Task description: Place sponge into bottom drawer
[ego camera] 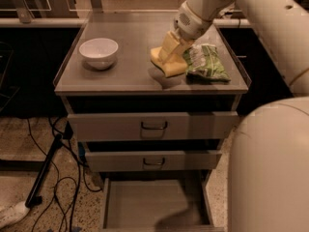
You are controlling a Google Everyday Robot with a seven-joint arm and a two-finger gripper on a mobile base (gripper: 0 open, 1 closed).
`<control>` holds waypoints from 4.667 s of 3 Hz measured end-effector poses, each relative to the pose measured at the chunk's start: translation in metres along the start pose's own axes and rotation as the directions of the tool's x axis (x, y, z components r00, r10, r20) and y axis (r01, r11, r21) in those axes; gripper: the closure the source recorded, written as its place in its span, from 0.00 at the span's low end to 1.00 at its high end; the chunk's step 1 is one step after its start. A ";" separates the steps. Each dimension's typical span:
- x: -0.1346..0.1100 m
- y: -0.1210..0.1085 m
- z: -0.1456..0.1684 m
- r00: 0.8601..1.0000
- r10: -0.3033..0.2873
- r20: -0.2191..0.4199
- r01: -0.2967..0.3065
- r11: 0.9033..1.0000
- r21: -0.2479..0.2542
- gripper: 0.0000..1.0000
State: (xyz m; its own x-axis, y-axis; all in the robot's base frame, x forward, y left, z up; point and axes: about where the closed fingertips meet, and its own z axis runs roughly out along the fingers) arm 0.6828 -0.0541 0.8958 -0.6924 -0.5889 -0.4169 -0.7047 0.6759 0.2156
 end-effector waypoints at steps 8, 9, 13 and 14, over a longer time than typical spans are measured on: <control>0.161 0.075 0.058 0.955 0.222 -0.197 -0.231 0.973 -0.023 1.00; 0.161 0.075 0.058 0.955 0.222 -0.197 -0.231 0.973 -0.023 1.00; 0.253 0.088 0.157 0.850 0.470 -0.237 -0.498 0.864 -0.072 1.00; 0.253 0.088 0.157 0.850 0.470 -0.237 -0.498 0.864 -0.072 1.00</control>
Offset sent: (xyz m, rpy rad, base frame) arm -0.0053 -0.0015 -0.0029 -0.0431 0.0044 -0.0346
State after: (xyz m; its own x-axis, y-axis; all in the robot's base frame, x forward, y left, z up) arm 0.4700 -0.0740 0.6704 -0.9567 -0.2878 -0.0434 -0.2751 0.8453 0.4580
